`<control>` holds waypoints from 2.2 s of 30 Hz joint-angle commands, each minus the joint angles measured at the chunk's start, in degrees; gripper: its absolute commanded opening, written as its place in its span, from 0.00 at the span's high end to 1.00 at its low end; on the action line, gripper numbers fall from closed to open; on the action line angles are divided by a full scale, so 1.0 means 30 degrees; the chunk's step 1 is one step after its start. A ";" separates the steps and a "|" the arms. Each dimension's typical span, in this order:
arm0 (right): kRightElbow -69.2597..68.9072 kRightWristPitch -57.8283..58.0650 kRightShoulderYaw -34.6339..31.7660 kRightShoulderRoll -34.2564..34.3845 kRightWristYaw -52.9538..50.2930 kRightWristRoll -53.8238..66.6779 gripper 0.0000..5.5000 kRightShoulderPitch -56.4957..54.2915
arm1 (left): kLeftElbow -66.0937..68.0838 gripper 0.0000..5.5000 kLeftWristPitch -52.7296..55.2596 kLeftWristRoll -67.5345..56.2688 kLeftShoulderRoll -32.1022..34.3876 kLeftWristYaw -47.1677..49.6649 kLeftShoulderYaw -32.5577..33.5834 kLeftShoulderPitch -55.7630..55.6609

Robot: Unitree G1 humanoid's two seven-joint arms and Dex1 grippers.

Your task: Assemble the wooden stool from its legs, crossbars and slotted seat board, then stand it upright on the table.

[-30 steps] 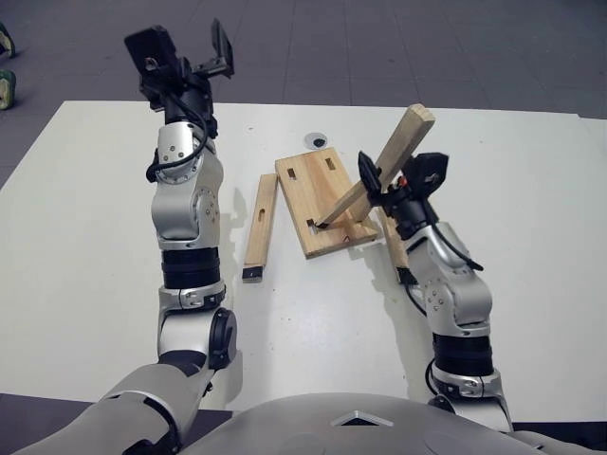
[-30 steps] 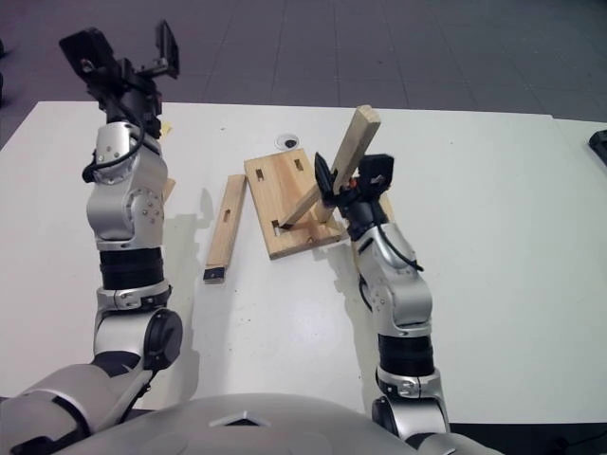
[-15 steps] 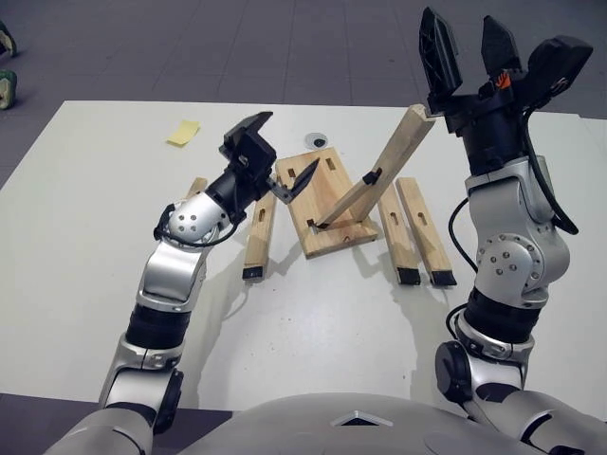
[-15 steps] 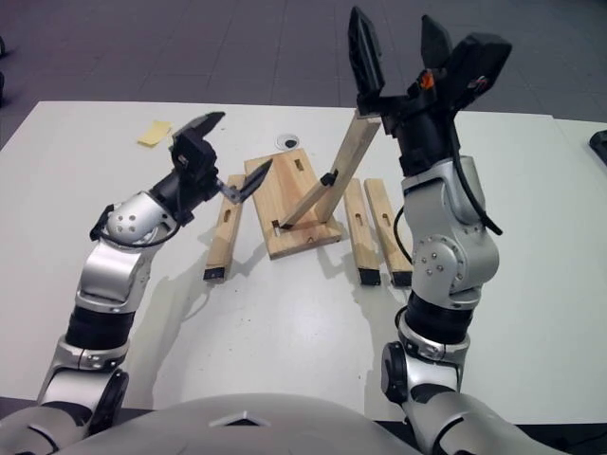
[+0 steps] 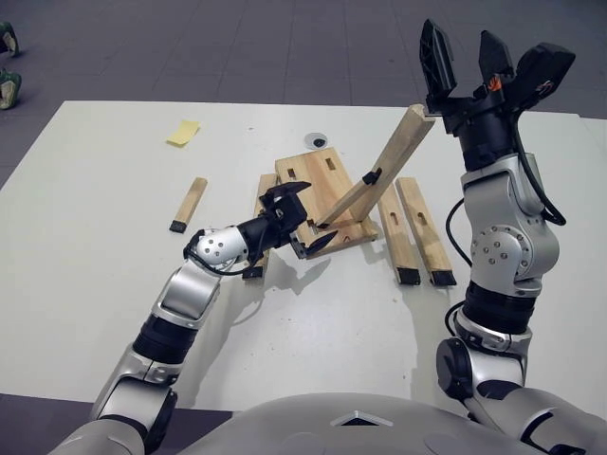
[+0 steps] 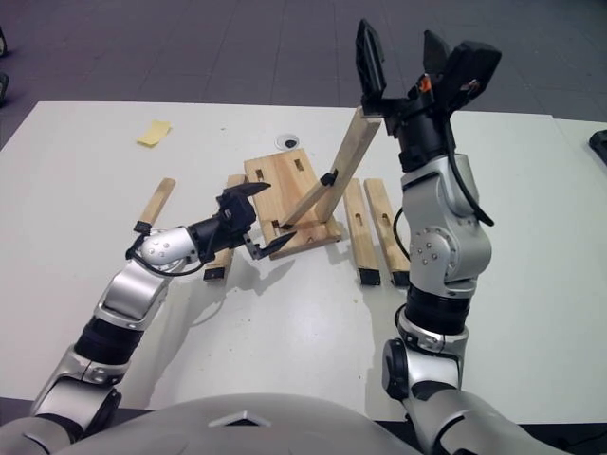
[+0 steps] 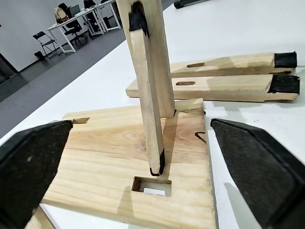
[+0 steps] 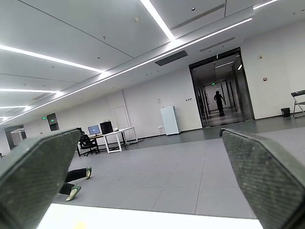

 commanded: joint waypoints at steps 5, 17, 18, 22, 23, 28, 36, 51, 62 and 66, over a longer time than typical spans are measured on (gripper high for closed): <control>-0.0260 -0.0114 0.0517 0.0361 -0.0397 -0.0319 0.02 0.0155 | 0.1550 0.31 -0.0465 0.0514 -0.0559 -0.0310 -0.0401 -0.0833; -0.0780 -0.0198 0.0868 0.0581 -0.0750 -0.0550 0.02 0.0620 | 0.3563 0.67 -0.0556 0.1013 -0.0536 -0.0930 -0.0549 -0.1266; -0.0784 -0.0216 0.0883 0.0598 -0.0747 -0.0560 0.02 0.0625 | 0.3809 0.68 -0.0528 0.1123 -0.0540 -0.1029 -0.0630 -0.1353; -0.0772 -0.0315 0.1025 0.0725 -0.0756 -0.0656 0.02 0.0635 | 0.4887 0.82 -0.0696 0.1455 -0.0608 -0.1435 -0.0894 -0.1679; -0.0756 -0.0341 0.1047 0.0759 -0.0757 -0.0677 0.02 0.0631 | 0.5087 0.85 -0.0743 0.1489 -0.0627 -0.1570 -0.0952 -0.1758; -0.0713 -0.0389 0.1153 0.0825 -0.0761 -0.0894 0.02 0.0639 | 0.5480 0.93 -0.0998 0.1809 -0.0599 -0.1838 -0.1029 -0.2049; -0.0552 -0.0318 0.1134 0.0830 -0.0981 -0.1621 0.02 0.0740 | 0.3311 0.93 0.0005 0.1430 -0.0016 -0.2485 -0.0432 -0.2303; -0.0251 -0.0552 0.0982 0.0734 -0.0839 -0.1777 0.02 0.0573 | 0.1191 0.93 -0.0589 0.0844 -0.0353 -0.1383 0.1014 -0.2022; 0.0974 -0.0861 -0.2482 0.0592 -0.2309 0.0189 0.06 -0.0998 | -0.0021 0.93 -0.0413 0.0530 -0.0978 -0.0697 0.1181 -0.2181; 0.2861 -0.1231 -0.4871 -0.0583 -0.3526 0.0552 0.17 -0.1952 | -0.0435 0.93 -0.0037 0.0246 -0.1318 -0.0540 0.1264 -0.2257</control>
